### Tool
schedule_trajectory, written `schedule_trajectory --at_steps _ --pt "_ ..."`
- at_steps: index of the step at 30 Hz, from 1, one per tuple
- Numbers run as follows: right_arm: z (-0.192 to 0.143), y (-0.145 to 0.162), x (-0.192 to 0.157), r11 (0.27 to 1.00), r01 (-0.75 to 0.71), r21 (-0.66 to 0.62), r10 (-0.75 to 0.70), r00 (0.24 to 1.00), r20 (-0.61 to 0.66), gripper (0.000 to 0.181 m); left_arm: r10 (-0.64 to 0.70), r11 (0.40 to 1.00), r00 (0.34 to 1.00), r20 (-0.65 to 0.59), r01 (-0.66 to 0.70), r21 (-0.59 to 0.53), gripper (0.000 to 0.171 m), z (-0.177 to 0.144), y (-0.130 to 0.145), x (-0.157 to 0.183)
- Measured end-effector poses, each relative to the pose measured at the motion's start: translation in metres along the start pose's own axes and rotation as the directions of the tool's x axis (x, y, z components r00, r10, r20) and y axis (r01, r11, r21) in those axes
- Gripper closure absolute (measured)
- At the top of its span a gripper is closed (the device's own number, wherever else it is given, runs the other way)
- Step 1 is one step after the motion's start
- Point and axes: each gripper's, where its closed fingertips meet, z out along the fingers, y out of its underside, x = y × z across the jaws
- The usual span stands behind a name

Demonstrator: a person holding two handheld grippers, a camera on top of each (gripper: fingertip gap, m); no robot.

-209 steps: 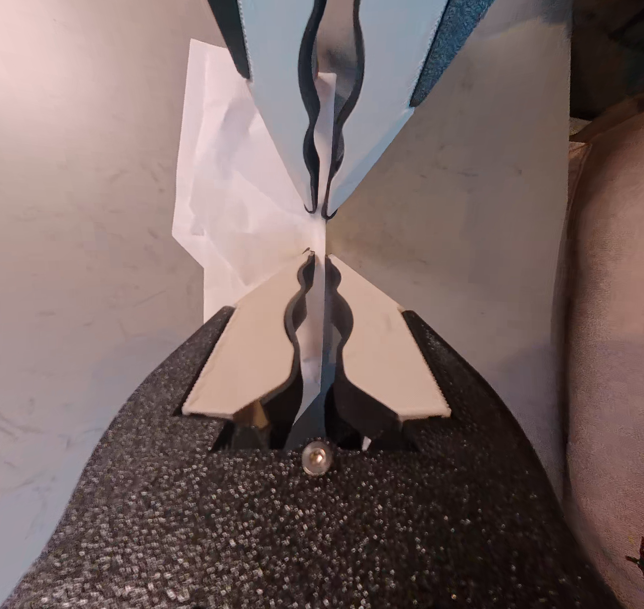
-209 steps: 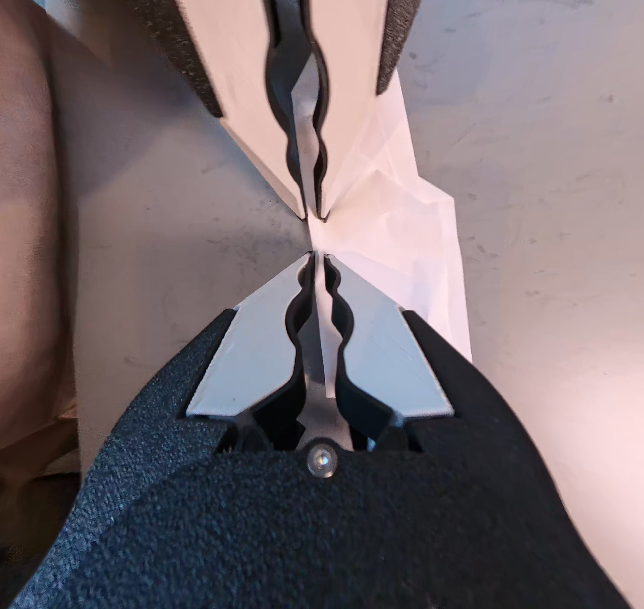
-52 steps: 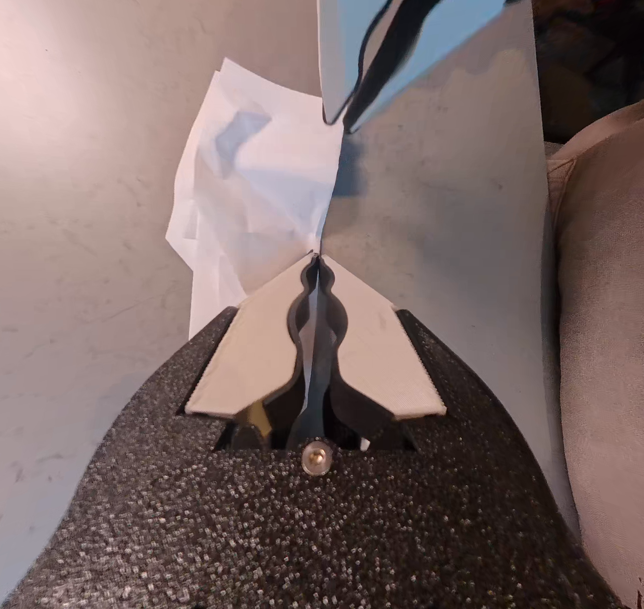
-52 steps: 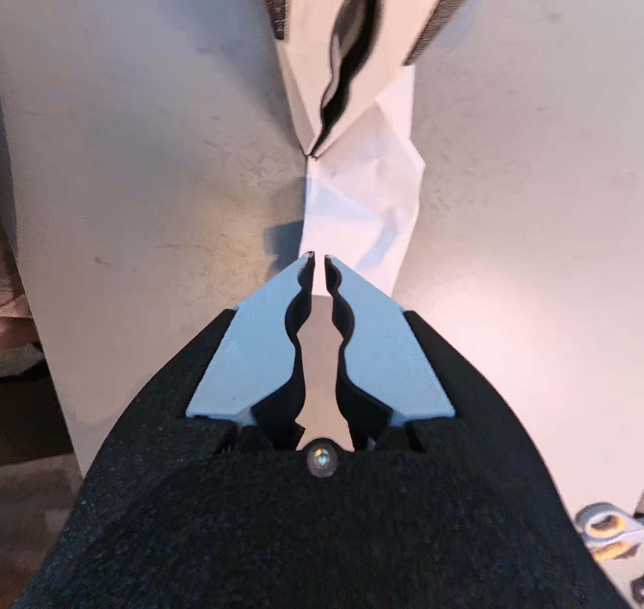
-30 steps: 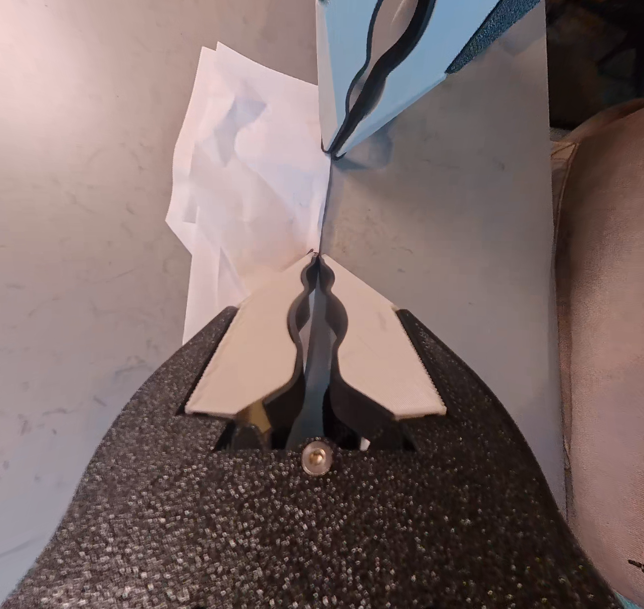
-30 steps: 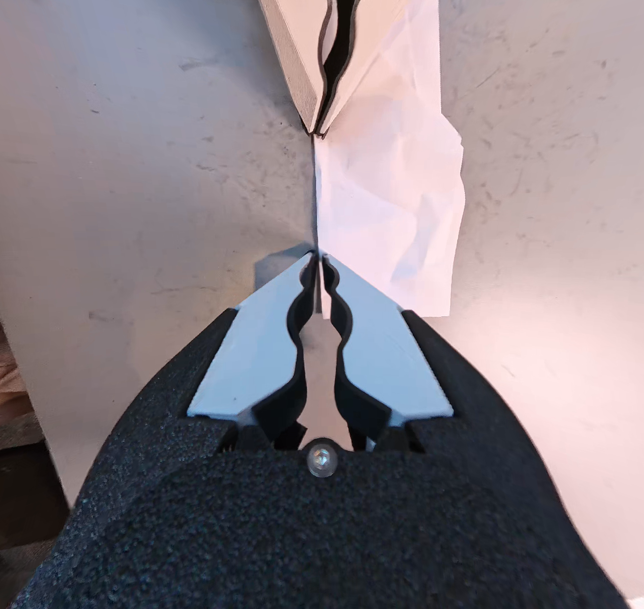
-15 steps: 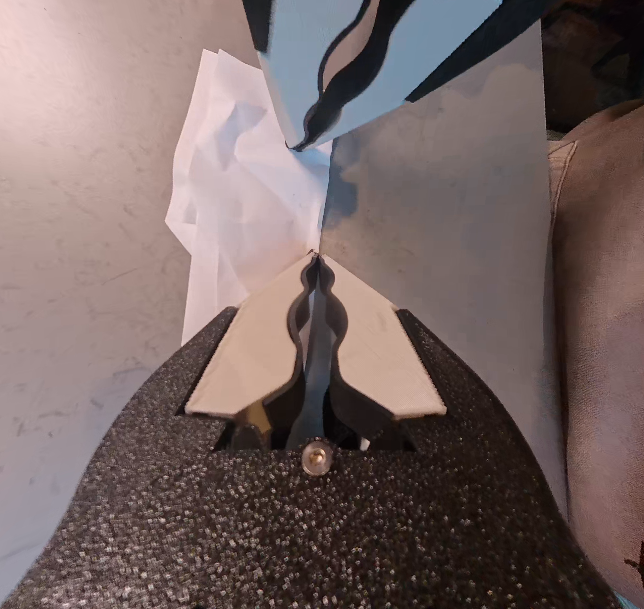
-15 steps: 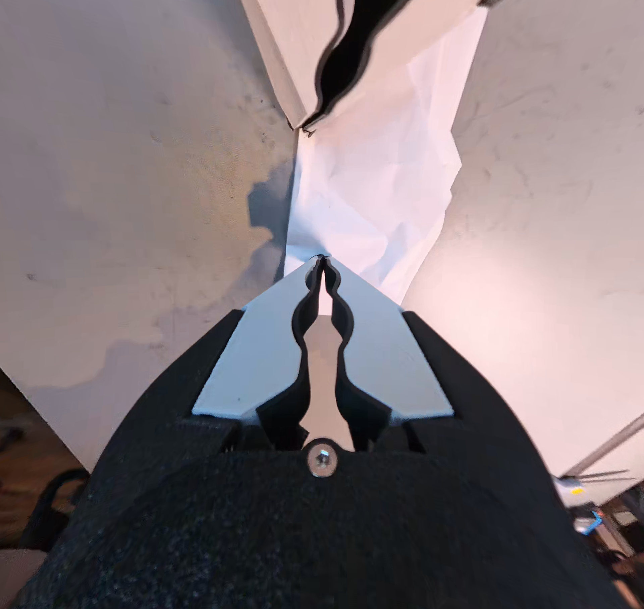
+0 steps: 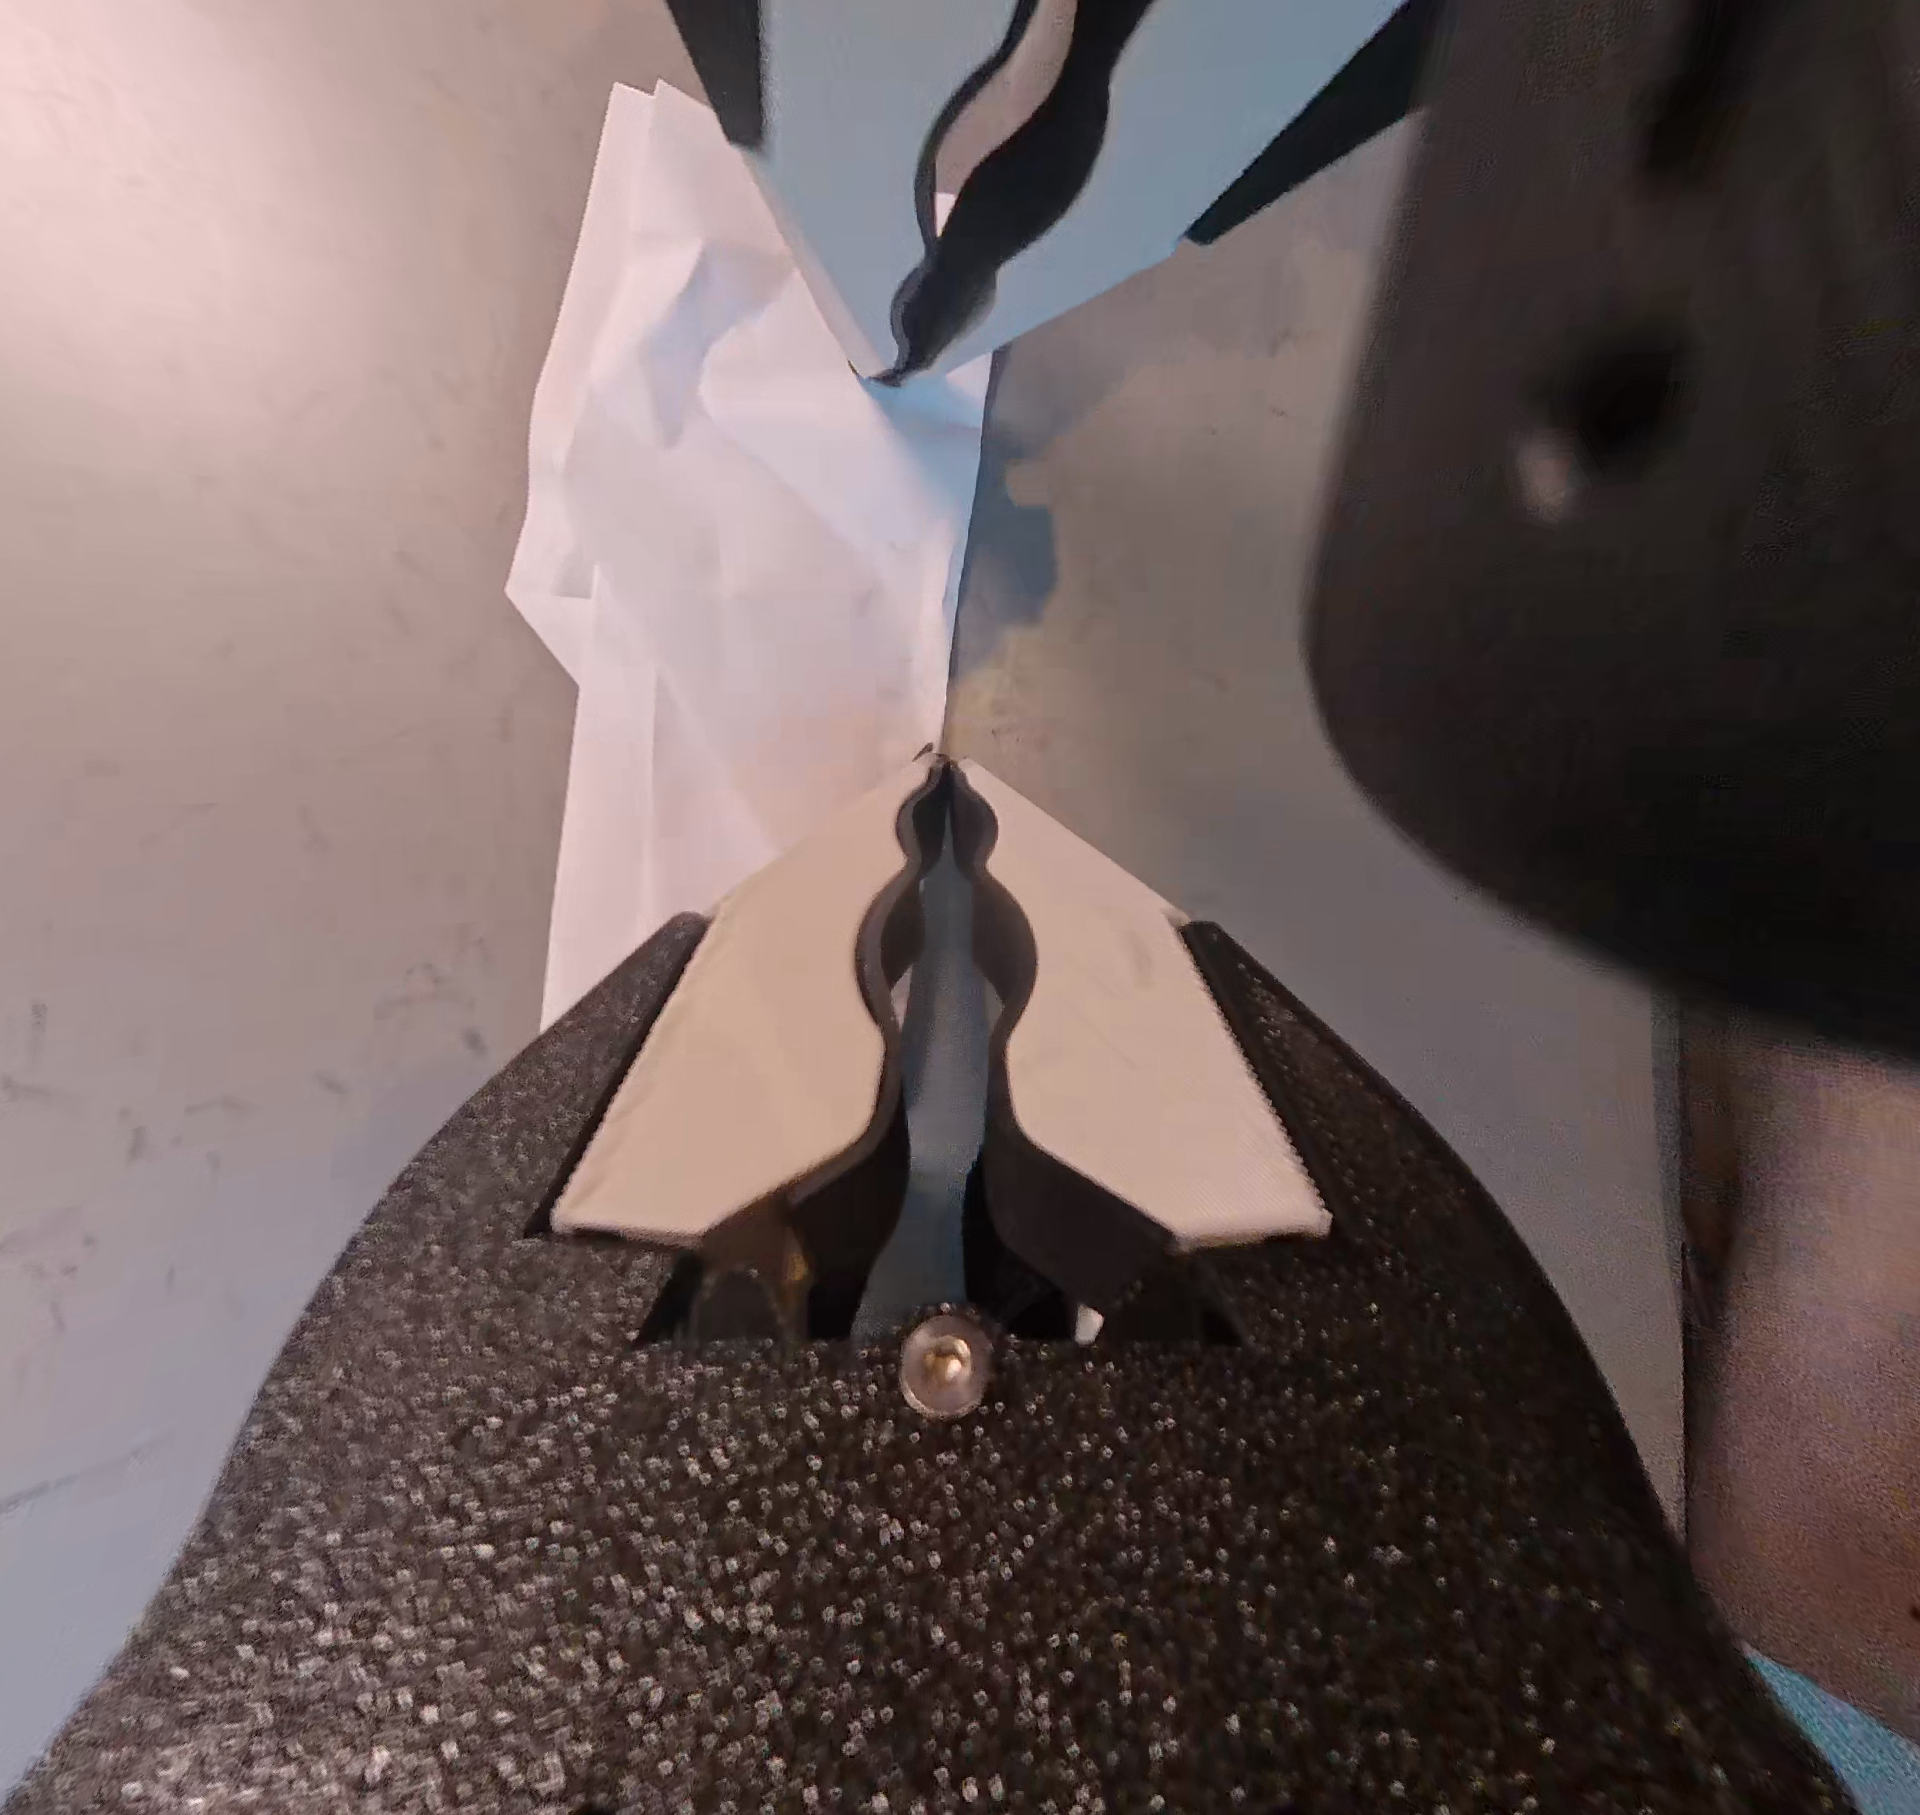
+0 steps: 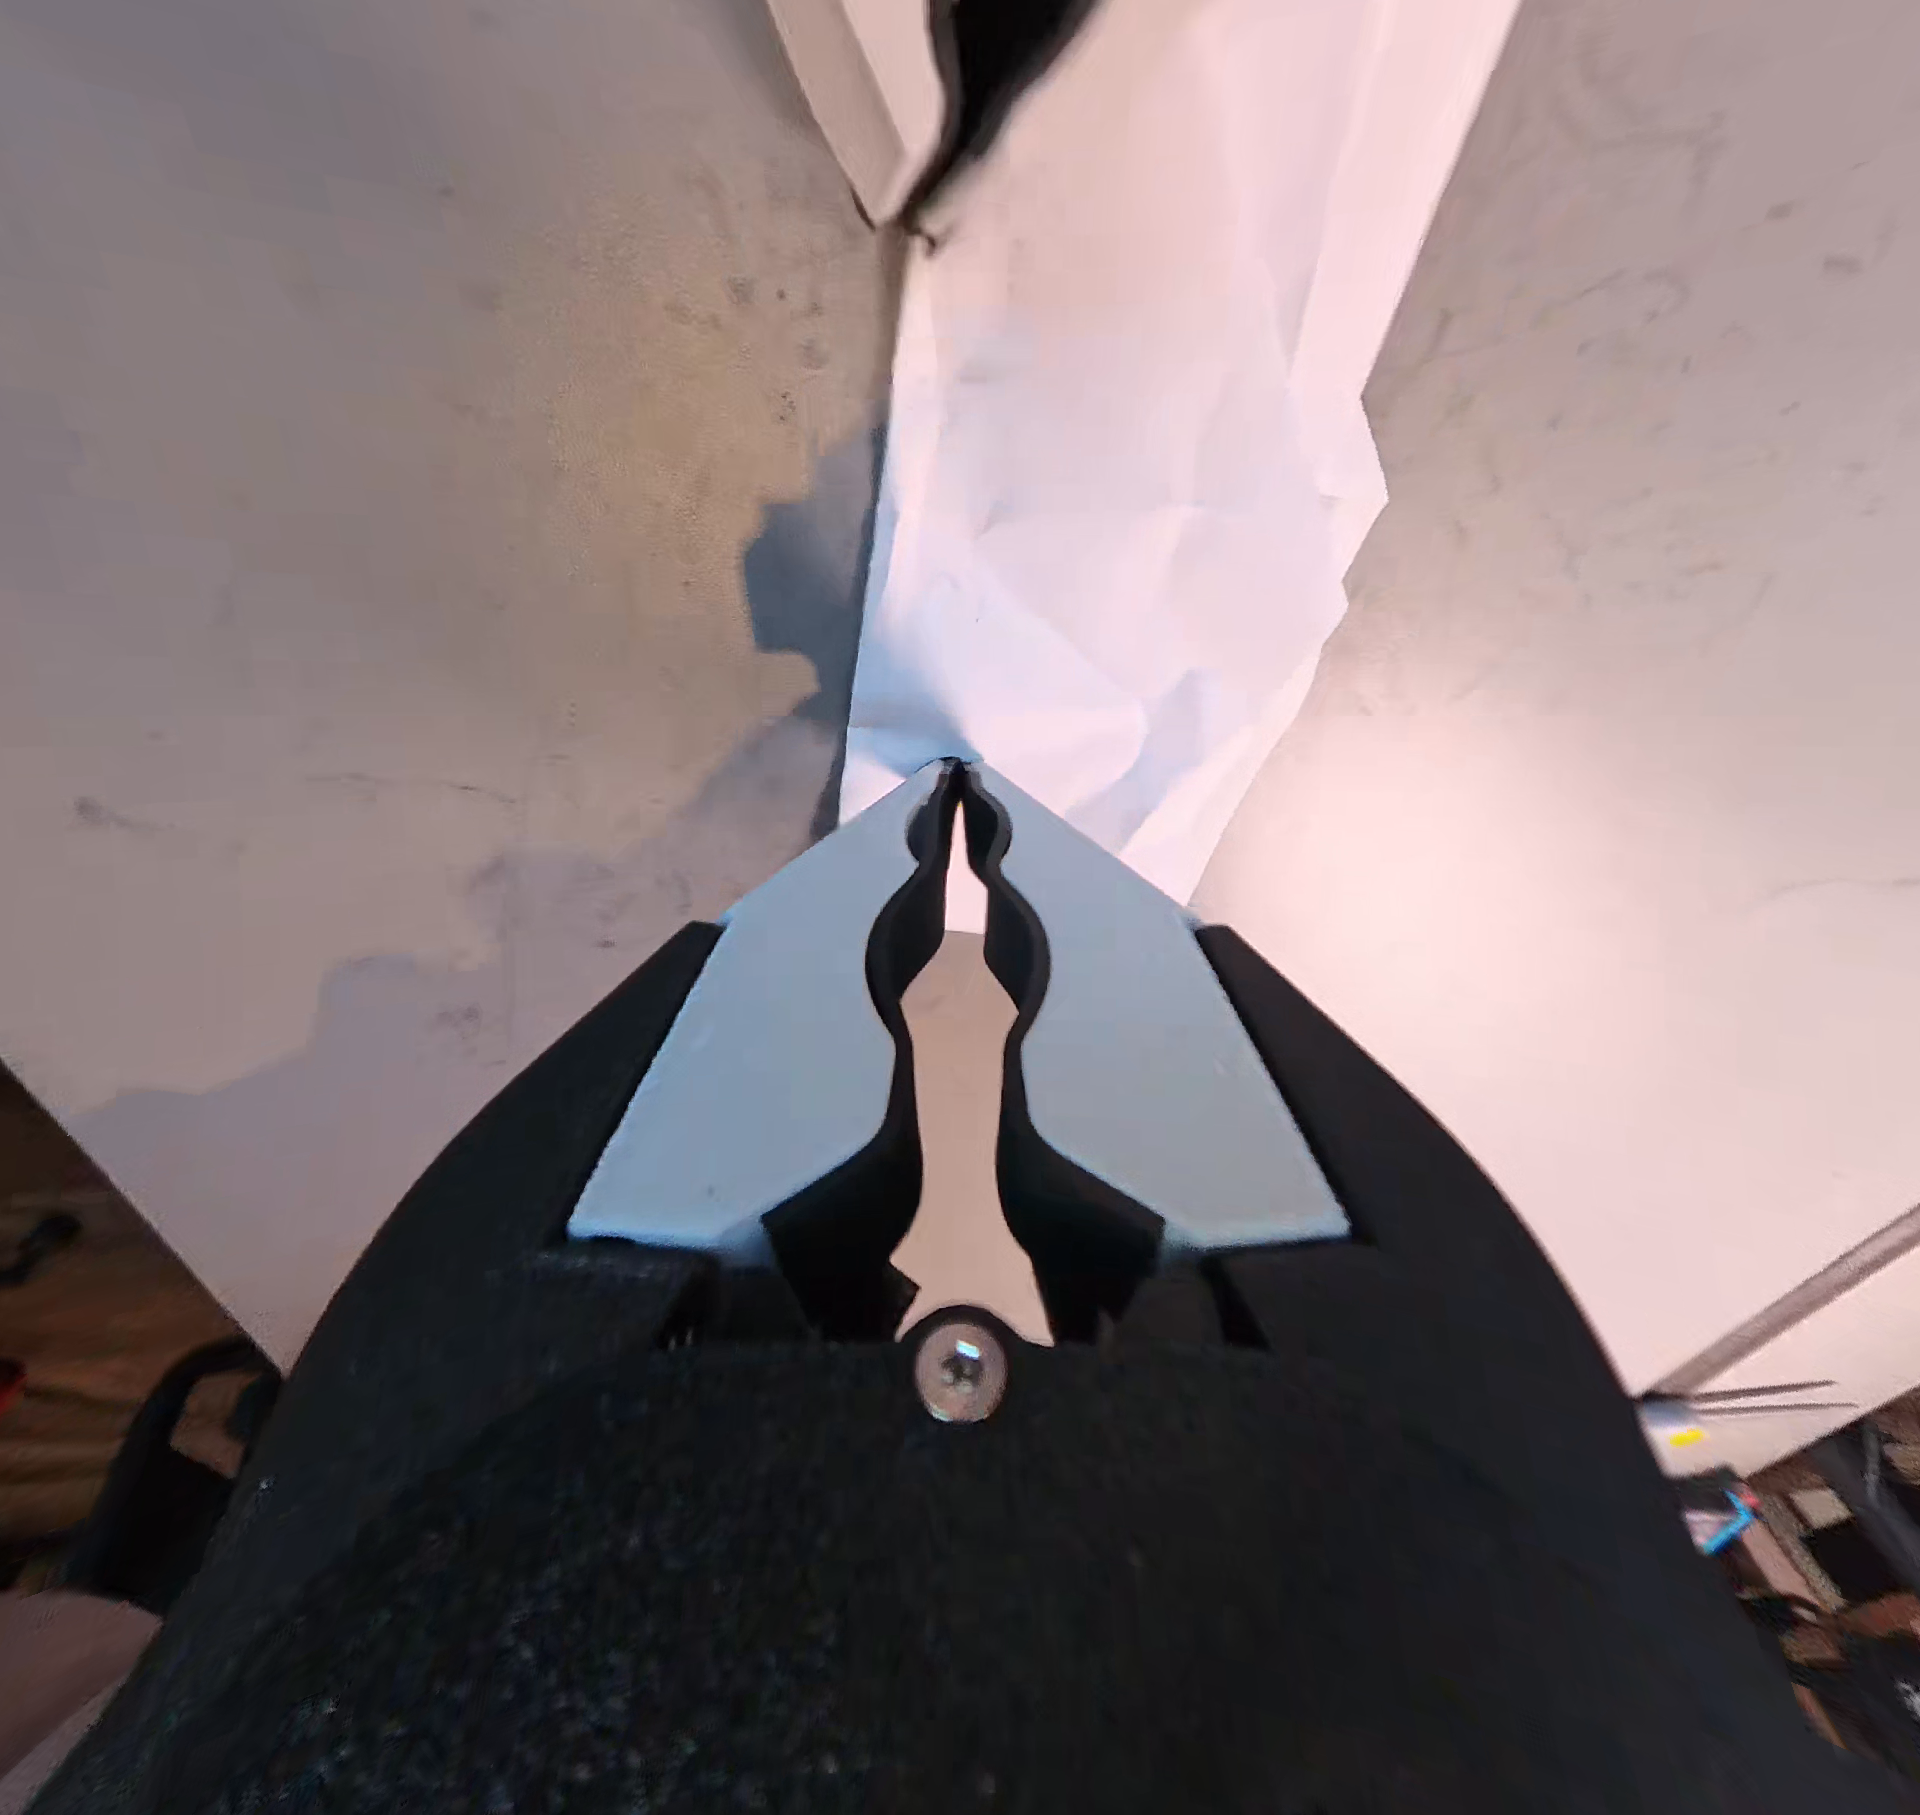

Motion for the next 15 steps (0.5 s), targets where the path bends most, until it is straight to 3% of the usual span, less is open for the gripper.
schedule_trajectory --at_steps 3,7,11,15 --pt "-0.006 0.001 0.003 0.991 -0.078 0.106 0.081 0.996 -0.025 0.165 -0.02 0.999 0.999 0.03 0.019 0.046 0.17 -0.015 0.002 0.0" --pt "-0.029 -0.01 -0.001 0.961 -0.092 0.259 0.104 0.994 -0.031 0.165 -0.061 0.99 0.993 0.097 0.048 0.133 0.149 -0.036 0.006 -0.005" --pt "-0.015 -0.012 -0.008 0.974 -0.066 0.219 0.069 0.998 -0.009 0.16 -0.067 0.988 0.985 0.159 0.043 0.145 0.129 -0.037 0.013 -0.006" --pt "-0.004 -0.012 -0.018 0.968 -0.106 0.227 0.085 0.992 0.097 0.156 -0.024 0.996 0.971 0.238 0.004 0.084 0.124 -0.028 0.024 -0.011"
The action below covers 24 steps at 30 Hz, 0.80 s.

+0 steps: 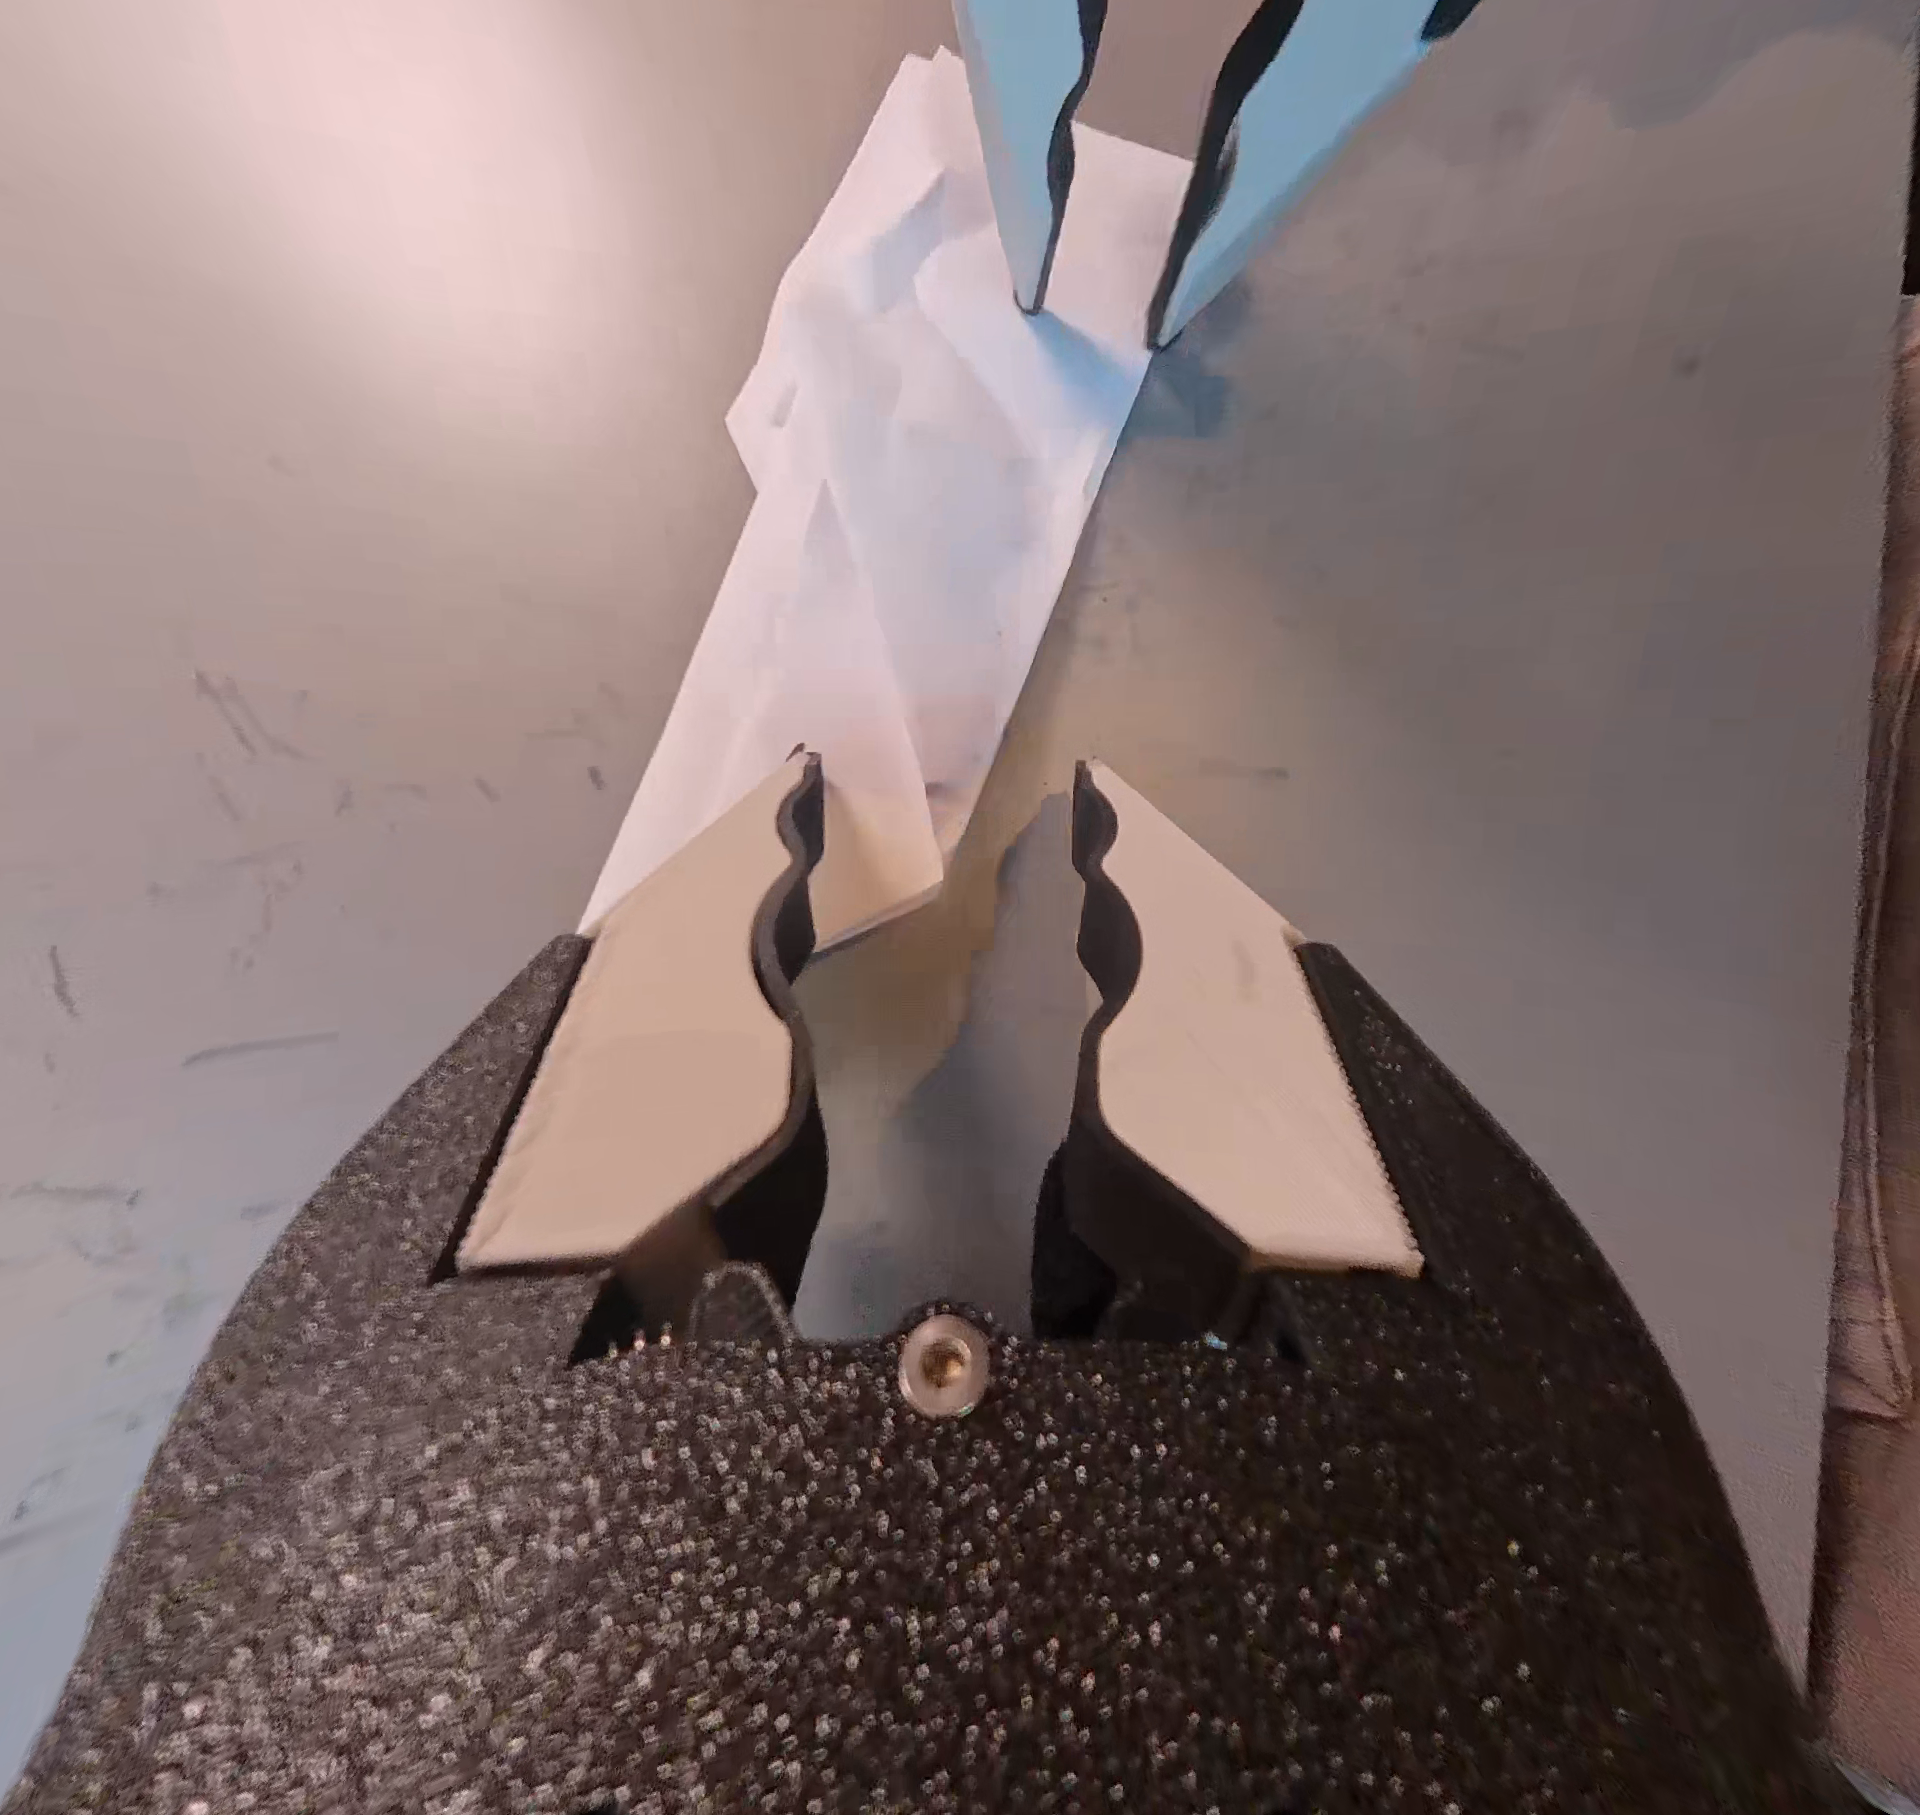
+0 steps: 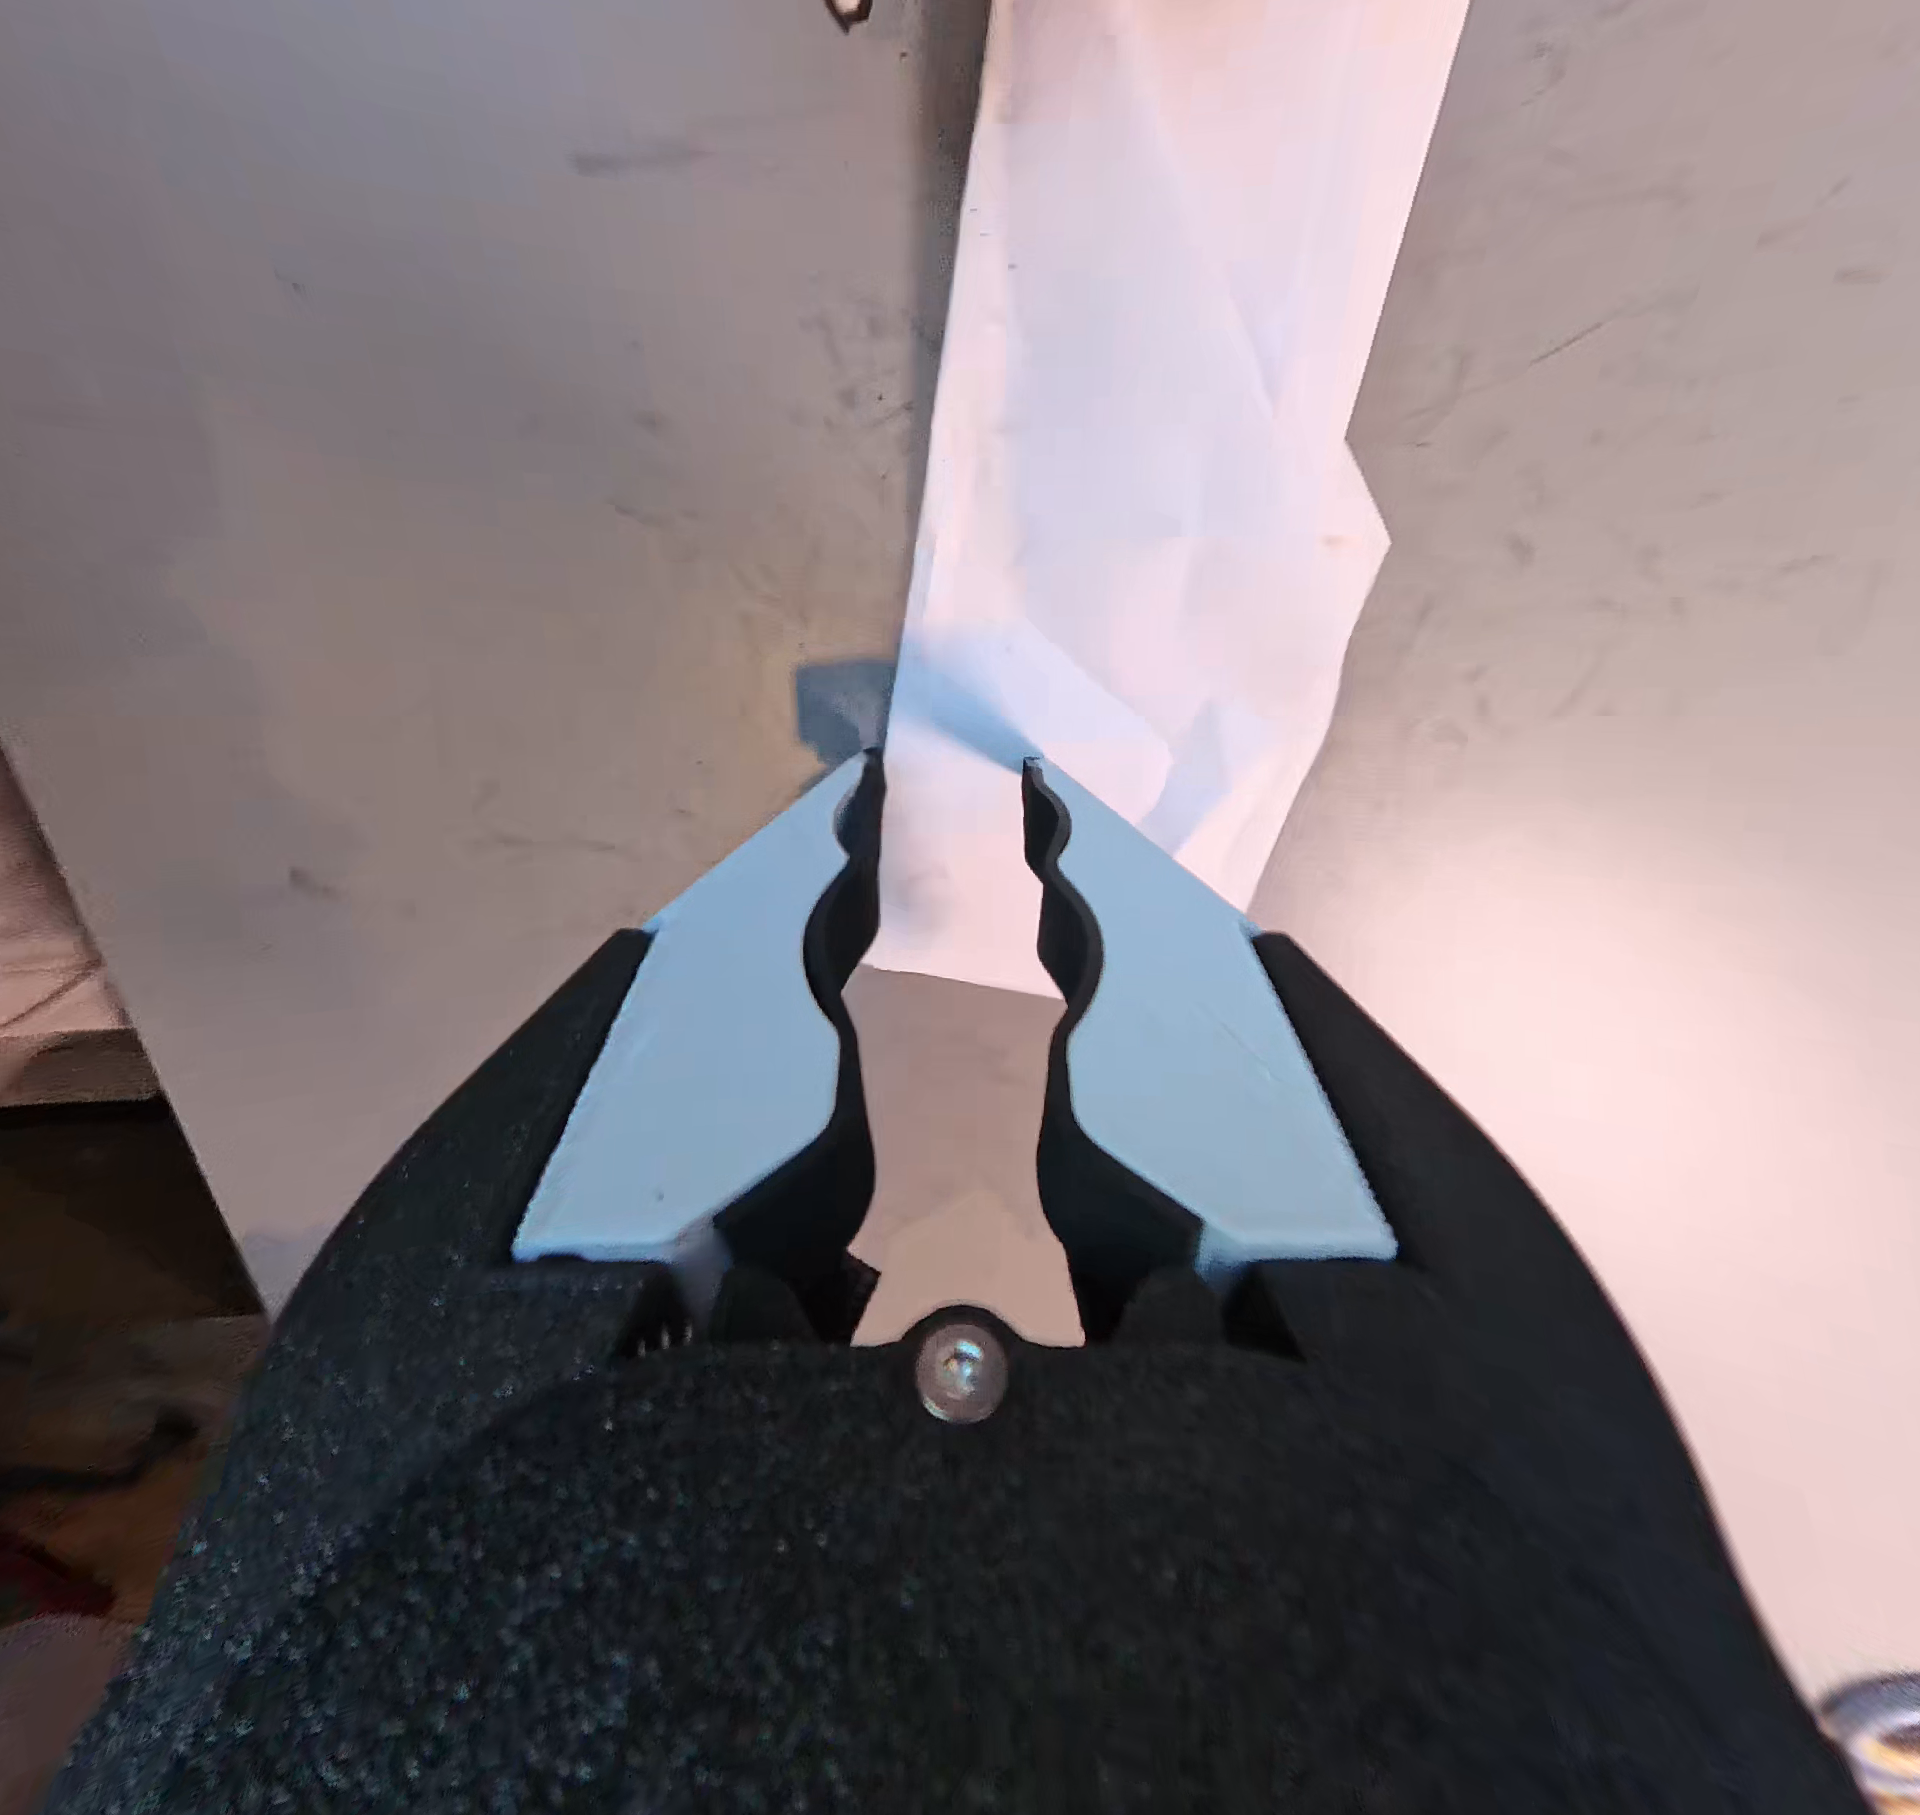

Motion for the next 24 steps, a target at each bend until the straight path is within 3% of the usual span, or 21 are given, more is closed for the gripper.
schedule_trajectory --at_steps 5,10,13,20,24 --pt "-0.002 0.005 -0.001 0.995 -0.043 0.091 0.043 0.999 0.007 0.154 -0.019 1.0 1.0 -0.004 0.019 -0.002 0.131 0.002 0.006 -0.005" --pt "-0.03 0.012 0.0 0.924 -0.087 0.373 0.122 0.99 -0.07 0.15 0.002 1.0 0.999 0.048 -0.002 0.014 0.146 -0.001 0.008 -0.012" --pt "-0.032 0.023 -0.007 0.877 -0.078 0.475 0.156 0.979 -0.128 0.144 0.02 0.998 0.997 0.07 -0.023 0.05 0.157 -0.004 0.008 -0.014" --pt "-0.019 0.009 0.003 0.882 0.121 0.455 0.104 0.893 -0.437 0.115 -0.034 0.993 0.999 -0.013 0.035 0.116 0.165 -0.009 0.002 -0.015" --pt "-0.028 0.002 0.021 0.881 0.275 0.384 0.014 0.798 -0.602 0.133 -0.083 0.976 0.993 -0.079 0.097 0.194 0.17 -0.02 -0.008 -0.013"
